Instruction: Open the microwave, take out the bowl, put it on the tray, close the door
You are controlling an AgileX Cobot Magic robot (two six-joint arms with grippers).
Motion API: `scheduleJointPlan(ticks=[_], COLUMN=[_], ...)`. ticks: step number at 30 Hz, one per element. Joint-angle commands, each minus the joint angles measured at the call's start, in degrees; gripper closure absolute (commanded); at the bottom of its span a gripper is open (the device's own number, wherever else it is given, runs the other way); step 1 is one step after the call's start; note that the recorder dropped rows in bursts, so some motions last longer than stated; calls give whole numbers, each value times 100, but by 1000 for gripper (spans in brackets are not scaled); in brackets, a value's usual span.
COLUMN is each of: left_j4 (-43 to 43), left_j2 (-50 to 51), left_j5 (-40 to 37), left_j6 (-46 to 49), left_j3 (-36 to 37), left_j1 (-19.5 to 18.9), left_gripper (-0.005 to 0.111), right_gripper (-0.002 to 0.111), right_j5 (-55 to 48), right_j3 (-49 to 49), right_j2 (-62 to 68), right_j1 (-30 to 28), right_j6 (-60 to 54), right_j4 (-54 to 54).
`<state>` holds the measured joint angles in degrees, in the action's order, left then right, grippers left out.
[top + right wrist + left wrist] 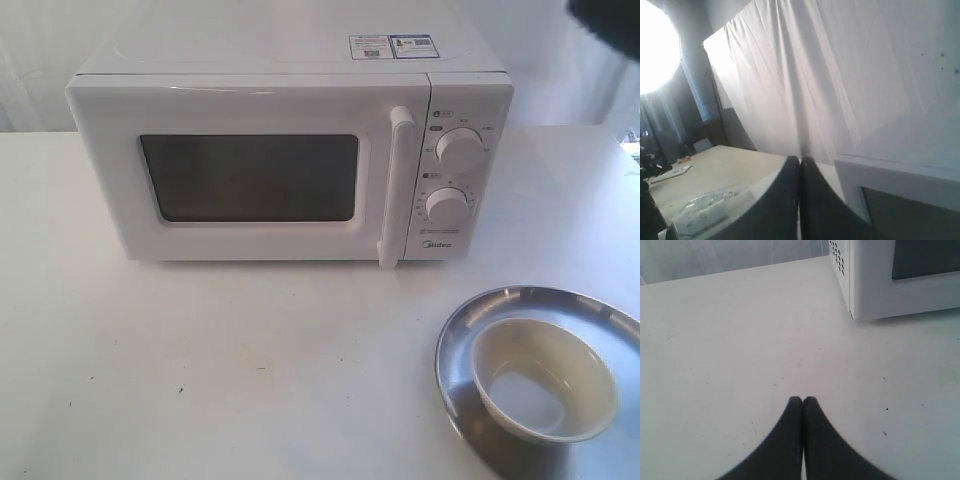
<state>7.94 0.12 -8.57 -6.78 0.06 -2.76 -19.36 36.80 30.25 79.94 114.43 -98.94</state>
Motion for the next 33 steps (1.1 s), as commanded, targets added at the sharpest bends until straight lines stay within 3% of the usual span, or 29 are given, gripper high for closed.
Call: scheduleJointPlan(ticks=[1, 6, 11, 16, 22, 29, 33], left_j4=[-21, -21, -21, -21, -21, -21, -21], left_j2=[-12, -12, -12, -12, -12, -12, -12], left_j5=[3, 3, 3, 3, 3, 3, 3], left_j6=[-37, -37, -37, -37, -37, -37, -37], left_j3=[-6, -6, -6, -6, -6, -6, -6], left_j1=[5, 5, 5, 5, 5, 5, 5], left_gripper=[107, 107, 107, 107, 107, 107, 107], right_gripper=[108, 108, 108, 108, 108, 108, 108], right_j5=[-42, -223, -217, 1047, 1761, 2057, 2023], right_j3=[-236, -935, -1640, -2151, -2549, -2991, -3323], right_j2=[-368, -513, -693, -1212, -2124, -2572, -2753], right_j1=[-1, -292, -2035, -4018, -5787, -6814, -7112], right_j6=[-1433, -1948, -1185, -1185, -922, -787, -735], right_j4=[-70, 61, 39, -100, -100, -100, -100])
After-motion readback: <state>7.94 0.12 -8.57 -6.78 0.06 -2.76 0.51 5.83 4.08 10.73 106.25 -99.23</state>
